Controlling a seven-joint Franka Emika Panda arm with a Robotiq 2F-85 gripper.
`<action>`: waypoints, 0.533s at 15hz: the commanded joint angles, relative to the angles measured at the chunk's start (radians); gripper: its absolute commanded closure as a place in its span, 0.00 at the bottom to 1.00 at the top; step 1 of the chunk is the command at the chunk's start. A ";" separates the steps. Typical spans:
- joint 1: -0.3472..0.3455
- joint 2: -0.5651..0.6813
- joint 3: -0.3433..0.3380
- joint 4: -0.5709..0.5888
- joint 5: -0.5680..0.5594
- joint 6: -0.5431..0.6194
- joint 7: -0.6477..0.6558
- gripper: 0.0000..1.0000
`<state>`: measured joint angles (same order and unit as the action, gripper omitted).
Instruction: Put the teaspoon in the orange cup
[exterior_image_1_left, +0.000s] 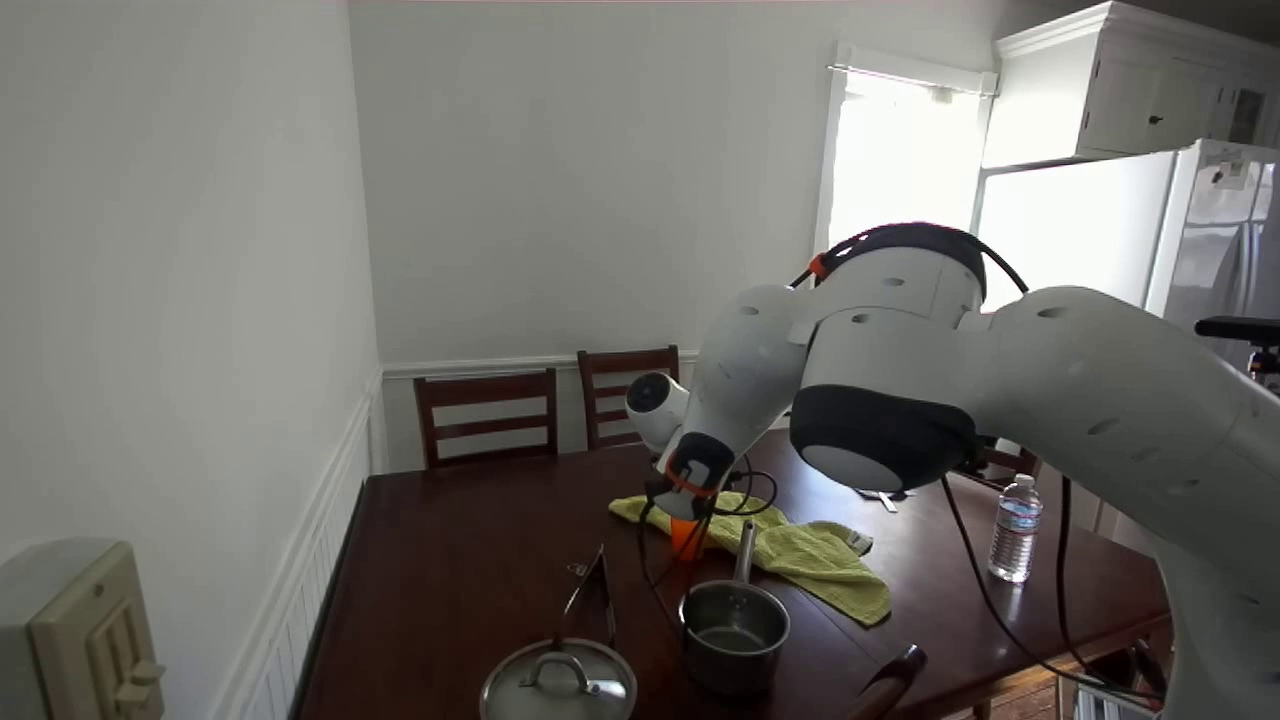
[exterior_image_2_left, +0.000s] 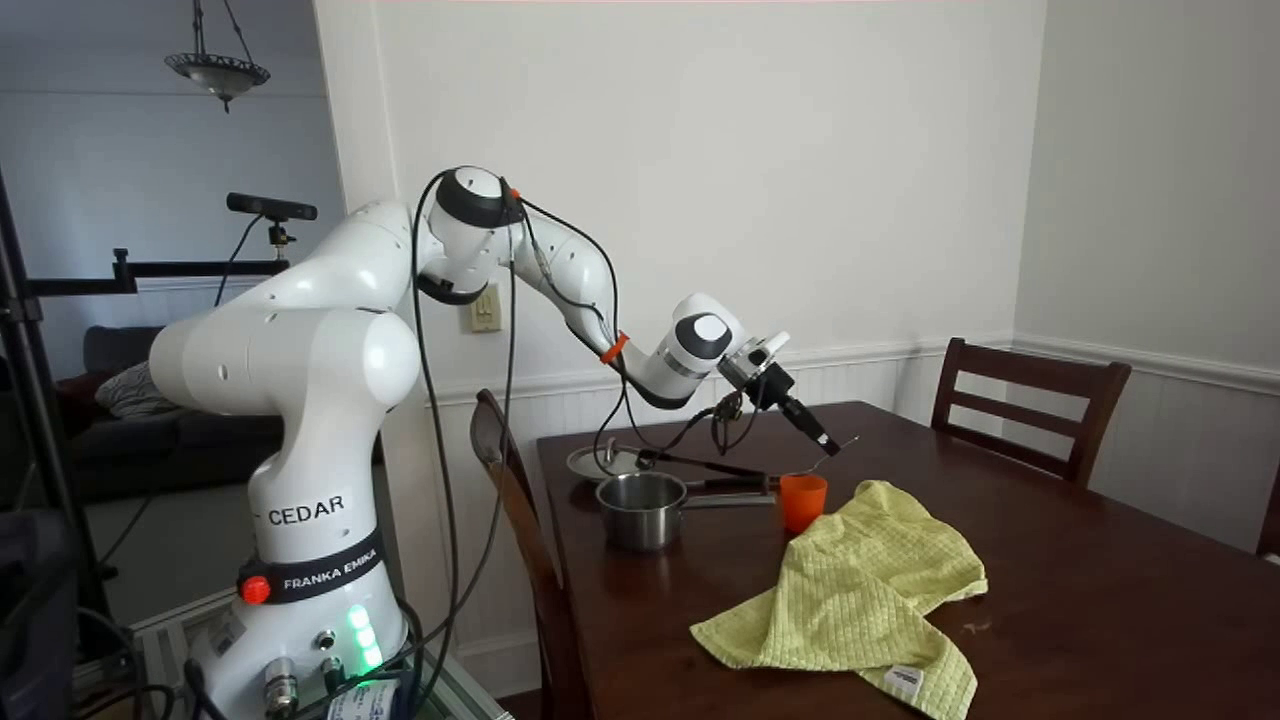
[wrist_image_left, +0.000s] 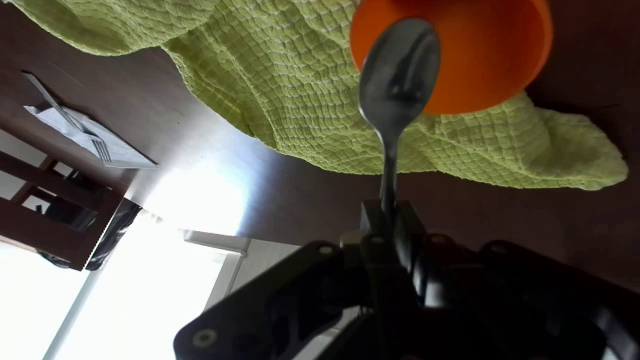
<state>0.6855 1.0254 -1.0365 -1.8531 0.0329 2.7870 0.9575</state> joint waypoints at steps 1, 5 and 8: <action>-0.026 0.056 -0.009 0.086 -0.035 -0.055 0.042 0.98; -0.026 0.081 -0.007 0.141 -0.059 -0.098 0.045 0.98; -0.012 0.081 0.004 0.137 -0.078 -0.122 0.053 0.98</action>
<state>0.6733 1.0870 -1.0361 -1.7411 -0.0036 2.7012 0.9640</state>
